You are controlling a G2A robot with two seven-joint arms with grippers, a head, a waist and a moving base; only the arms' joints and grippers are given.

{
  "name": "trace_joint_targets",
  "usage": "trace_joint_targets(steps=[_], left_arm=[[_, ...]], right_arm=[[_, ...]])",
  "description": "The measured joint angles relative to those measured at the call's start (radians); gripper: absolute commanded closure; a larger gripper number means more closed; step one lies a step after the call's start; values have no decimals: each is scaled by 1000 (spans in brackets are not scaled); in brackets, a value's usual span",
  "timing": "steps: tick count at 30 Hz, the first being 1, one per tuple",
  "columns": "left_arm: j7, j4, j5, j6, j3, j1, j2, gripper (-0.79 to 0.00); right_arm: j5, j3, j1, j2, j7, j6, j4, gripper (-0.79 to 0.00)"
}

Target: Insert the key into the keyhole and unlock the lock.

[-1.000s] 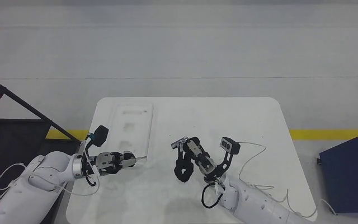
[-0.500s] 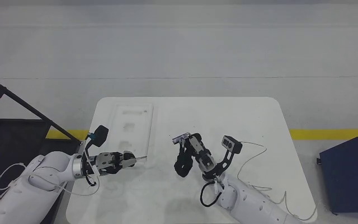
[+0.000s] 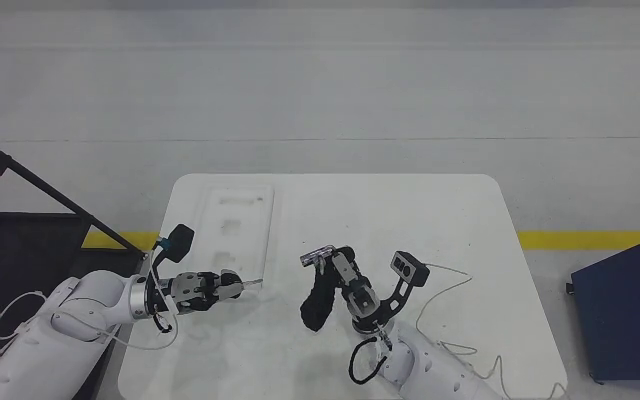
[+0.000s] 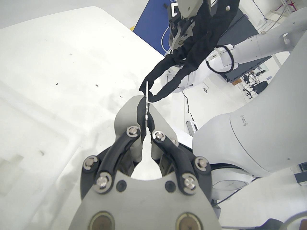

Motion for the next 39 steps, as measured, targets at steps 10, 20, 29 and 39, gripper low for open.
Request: trace_joint_targets(steps=[10,20,29,39], left_arm=[[0,0,0,0,0,0,0,0],[-17,-164,-12,15,80,-56,-7,0],[-5,-116,-183,0,285,-207,12,0],[13,-15,-319,0,339,-246,-9,0]], right_arm=[[-106,76,-53,20,0,0,-1,0],[-116,89,-59,20,0,0,1,0],[-116,89,-59,20,0,0,1,0],[-116,89,-59,20,0,0,1,0]])
